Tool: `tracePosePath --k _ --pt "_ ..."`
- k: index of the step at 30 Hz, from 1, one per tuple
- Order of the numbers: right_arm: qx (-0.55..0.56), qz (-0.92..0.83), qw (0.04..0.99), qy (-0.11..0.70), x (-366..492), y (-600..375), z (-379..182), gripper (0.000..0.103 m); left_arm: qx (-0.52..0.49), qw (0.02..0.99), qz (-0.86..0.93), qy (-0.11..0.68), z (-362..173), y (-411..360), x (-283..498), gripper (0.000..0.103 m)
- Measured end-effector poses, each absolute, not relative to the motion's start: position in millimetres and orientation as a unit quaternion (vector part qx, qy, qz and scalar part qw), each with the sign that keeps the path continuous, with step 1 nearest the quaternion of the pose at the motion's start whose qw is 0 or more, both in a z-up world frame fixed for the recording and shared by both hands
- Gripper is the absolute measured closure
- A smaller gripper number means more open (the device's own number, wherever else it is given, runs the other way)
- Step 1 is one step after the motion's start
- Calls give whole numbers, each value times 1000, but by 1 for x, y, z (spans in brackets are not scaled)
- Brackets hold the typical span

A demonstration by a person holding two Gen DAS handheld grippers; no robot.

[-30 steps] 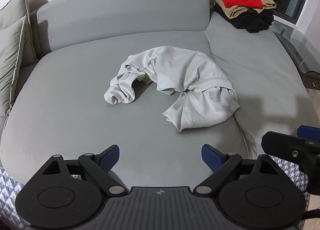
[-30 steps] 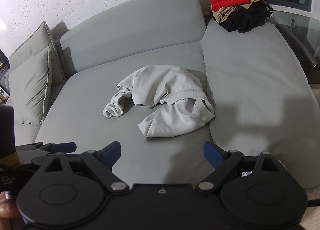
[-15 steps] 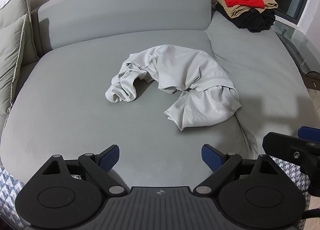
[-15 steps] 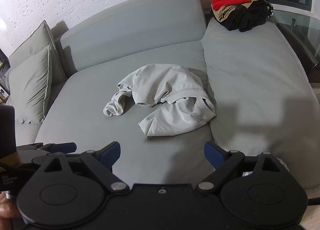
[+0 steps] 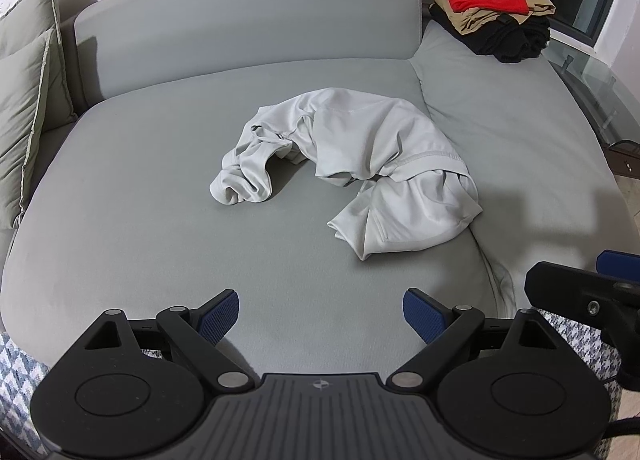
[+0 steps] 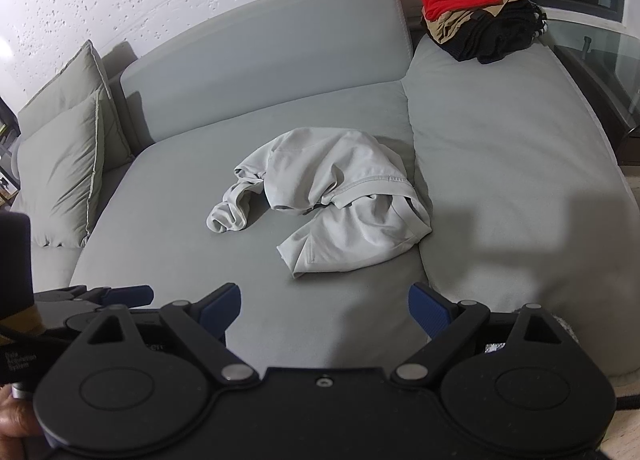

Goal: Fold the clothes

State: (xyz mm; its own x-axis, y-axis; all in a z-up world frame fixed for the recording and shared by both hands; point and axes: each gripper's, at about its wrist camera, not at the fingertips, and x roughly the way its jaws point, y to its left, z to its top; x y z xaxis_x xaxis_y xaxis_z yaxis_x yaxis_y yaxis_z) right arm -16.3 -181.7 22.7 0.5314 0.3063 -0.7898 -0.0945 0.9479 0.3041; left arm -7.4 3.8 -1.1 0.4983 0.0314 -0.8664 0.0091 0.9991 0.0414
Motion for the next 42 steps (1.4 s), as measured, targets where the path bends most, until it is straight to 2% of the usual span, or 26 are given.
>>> tracePosePath --k 14,18,25,28,32,34,38,42 --pt "113 116 866 473 -14 -182 22 11 21 863 6 504 -3 4 -7 12" --pt "107 111 867 473 -10 -181 18 3 25 864 5 502 -6 8 -5 12" --pt "83 114 880 454 16 -172 4 1 32 884 36 464 -10 51 -4 12" --pt "66 130 889 434 32 -164 -10 1 30 884 53 464 -18 69 -1 16" --pt "21 159 893 420 59 -142 -27 9 1 880 42 472 -29 85 10 18" --pt "-14 178 894 412 73 -126 -34 13 -6 880 44 473 -32 88 16 14" --pt "-85 208 892 391 101 -91 -51 12 -13 881 41 472 -36 93 26 13" --pt "-188 205 877 393 122 -58 -79 5 -20 883 37 468 -41 100 30 13"
